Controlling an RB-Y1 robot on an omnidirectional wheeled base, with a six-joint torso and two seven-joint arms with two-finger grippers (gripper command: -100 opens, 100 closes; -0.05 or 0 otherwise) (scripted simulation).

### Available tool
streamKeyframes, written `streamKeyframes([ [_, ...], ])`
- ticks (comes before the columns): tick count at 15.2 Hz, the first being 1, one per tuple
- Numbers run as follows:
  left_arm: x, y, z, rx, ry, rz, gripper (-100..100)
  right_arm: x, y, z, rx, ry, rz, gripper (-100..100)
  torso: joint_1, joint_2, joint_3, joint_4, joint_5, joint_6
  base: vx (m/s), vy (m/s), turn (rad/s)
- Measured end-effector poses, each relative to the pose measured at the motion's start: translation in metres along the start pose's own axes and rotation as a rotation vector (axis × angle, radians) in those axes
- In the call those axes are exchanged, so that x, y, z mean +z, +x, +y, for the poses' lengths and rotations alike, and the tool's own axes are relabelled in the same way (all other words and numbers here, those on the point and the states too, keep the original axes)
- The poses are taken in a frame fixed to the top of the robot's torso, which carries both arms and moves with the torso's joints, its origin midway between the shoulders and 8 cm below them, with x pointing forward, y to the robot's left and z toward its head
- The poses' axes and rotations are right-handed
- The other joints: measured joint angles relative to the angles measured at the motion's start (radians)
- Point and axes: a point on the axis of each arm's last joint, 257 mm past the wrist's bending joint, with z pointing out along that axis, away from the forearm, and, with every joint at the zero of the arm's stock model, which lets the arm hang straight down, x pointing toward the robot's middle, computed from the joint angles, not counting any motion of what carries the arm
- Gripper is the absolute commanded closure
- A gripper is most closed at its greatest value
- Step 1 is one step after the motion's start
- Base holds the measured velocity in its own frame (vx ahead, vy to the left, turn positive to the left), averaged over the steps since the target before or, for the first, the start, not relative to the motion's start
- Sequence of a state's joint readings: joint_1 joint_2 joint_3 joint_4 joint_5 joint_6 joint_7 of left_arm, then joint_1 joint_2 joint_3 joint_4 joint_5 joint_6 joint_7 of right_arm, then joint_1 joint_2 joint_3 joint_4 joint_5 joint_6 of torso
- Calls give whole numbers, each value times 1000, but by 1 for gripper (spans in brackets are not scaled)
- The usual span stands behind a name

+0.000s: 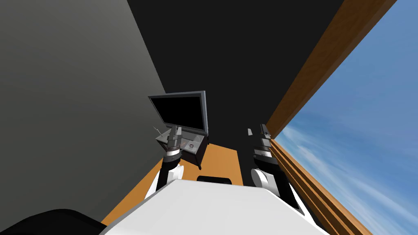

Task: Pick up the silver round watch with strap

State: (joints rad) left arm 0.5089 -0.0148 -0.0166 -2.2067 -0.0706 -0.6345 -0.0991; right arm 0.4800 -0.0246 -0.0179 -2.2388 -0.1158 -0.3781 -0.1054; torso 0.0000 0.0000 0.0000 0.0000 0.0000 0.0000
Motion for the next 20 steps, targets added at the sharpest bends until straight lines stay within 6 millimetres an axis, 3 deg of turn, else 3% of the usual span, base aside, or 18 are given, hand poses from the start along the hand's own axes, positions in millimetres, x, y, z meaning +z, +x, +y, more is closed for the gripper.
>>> streamKeyframes([
  [5,-4,3,17,43,-43,80,-100,0,0,0,0,0,0,0,0,-2,-1,0,0,0,31,-3,-23],
  [10,-16,0,63,122,-171,153,-100,0,0,0,0,0,0,0,1,-5,-3,-1,0,0,71,1,-43],
  [20,-53,-29,148,253,-437,205,-100,0,0,0,0,0,0,0,0,-5,-3,-1,0,0,60,-3,-37],
])
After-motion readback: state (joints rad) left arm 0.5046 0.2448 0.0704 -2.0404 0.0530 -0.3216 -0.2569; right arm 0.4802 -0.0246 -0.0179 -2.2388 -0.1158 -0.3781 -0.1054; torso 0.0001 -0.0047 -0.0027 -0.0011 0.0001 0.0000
